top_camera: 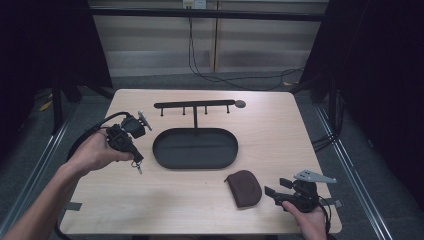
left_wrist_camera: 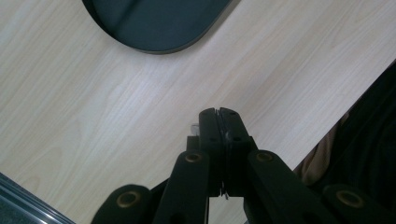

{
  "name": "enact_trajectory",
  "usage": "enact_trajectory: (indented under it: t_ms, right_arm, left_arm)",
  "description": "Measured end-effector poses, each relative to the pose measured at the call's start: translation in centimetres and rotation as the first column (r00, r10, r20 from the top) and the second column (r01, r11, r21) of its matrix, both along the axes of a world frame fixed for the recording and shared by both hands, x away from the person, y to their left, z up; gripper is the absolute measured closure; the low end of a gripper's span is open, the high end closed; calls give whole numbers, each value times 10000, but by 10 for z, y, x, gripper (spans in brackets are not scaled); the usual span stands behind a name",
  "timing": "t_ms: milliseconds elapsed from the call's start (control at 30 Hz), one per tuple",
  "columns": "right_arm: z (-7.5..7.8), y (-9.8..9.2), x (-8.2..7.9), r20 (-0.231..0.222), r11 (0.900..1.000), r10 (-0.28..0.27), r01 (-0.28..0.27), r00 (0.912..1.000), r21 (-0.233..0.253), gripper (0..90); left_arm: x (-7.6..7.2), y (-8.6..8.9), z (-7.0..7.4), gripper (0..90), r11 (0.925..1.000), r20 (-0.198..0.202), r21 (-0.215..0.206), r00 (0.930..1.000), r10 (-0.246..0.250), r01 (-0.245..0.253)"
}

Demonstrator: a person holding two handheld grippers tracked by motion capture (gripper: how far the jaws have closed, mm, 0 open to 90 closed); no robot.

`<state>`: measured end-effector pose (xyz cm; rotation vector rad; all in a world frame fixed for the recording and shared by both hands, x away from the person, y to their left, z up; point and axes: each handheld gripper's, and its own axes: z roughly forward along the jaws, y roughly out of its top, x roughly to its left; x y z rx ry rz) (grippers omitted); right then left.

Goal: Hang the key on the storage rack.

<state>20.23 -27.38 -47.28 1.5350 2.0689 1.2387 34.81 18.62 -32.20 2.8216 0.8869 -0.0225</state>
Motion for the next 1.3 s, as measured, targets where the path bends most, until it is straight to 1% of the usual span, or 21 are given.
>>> enact_trajectory:
  t_ms: [133, 167, 233, 300, 333, 400, 433, 500, 533, 567, 600, 633, 667, 733, 800, 867, 900, 967, 1100, 1167, 1300]
  right_arm:
    - [0, 1, 0, 27, 10000, 53, -52, 10000, -53, 271]
    - [0, 0, 1, -11, 10000, 31, -31, 10000, -11, 271]
    - [0, 0, 1, -34, 10000, 17, -17, 10000, 1, 271]
    - [0, 0, 1, -29, 10000, -19, 19, 10000, -25, 271]
    - [0, 0, 1, -35, 10000, -11, 11, 10000, 4, 271]
    - [0, 0, 1, -38, 10000, -24, 24, 10000, -8, 271]
    - [-1, 0, 1, -33, 10000, 5, -5, 10000, -1, 271]
    - [-1, 0, 1, -32, 10000, 16, -16, 10000, -3, 271]
    - [-1, 0, 1, -38, 10000, 20, -20, 10000, 2, 271]
    - [-1, 0, 1, -42, 10000, 18, -18, 10000, 5, 271]
    - [-1, 0, 1, -47, 10000, 25, -25, 10000, 10, 271]
    - [-1, 0, 1, -49, 10000, 26, -26, 10000, 14, 271]
    - [-1, 0, 1, -57, 10000, 28, -28, 10000, 8, 271]
    - [-1, 0, 1, -63, 10000, 28, -27, 10000, 15, 271]
    - [-1, 0, 1, -70, 10000, 23, -23, 10000, 11, 271]
    - [-1, 0, 1, -86, 10000, 30, -30, 10000, 24, 271]
    - [-1, 0, 1, -86, 10000, 30, -30, 10000, 23, 271]
    - [-1, 0, 1, -76, 10000, 26, -26, 10000, 41, 271]
    - [-1, 0, 1, -114, 10000, 31, -30, 9999, 50, 271]
    - [-2, 0, 2, -114, 10000, 52, -52, 9999, -32, 271]
    - [-1, 0, 1, -118, 10000, 29, -29, 9999, 31, 271]
  left_arm:
    - [4, 1, 3, 894, 10000, 3, -47, 10000, -65, 65]
    - [6, -1, 5, 894, 10000, 82, 44, 9999, -58, 58]
    - [8, -2, 8, 894, 10000, 174, 48, 9998, -34, 33]
    - [11, -4, 10, 894, 9999, 141, 97, 9999, -47, 46]
    - [12, -5, 12, 894, 10000, 205, 76, 9998, -29, 28]
    - [15, -7, 15, 894, 10000, 136, 3, 9999, -24, 24]
    - [18, -9, 18, 894, 10000, 229, -55, 9997, 80, -78]
    - [20, -10, 19, 894, 10000, 169, -18, 9998, 59, -59]
    - [21, -10, 19, 894, 9998, 199, 1, 9996, 175, -175]
    - [22, -10, 20, 895, 9999, 212, 41, 9996, 164, -165]
    - [25, -10, 23, 894, 9999, 208, -65, 9997, 142, -141]
    - [25, -10, 23, 894, 9999, 208, -65, 9997, 142, -141]
    - [26, -10, 25, 894, 9997, 239, -87, 9994, 245, -243]
    - [29, -12, 27, 895, 9994, 177, 32, 9992, 346, -346]
    - [33, -14, 29, 895, 9989, 220, 91, 9987, 463, -465]
    - [36, -16, 33, 895, 9991, 237, 2, 9988, 431, -431]
    - [38, -18, 35, 895, 9988, 258, -131, 9986, 472, -469]
    - [40, -19, 37, 895, 9988, 281, -138, 9984, 483, -479]
    - [45, -25, 42, 895, 9983, 390, 91, 9976, 576, -580]
    - [48, -28, 43, 895, 9986, 383, 50, 9979, 517, -519]
    - [55, -31, 43, 895, 9987, 260, 27, 9983, 513, -514]
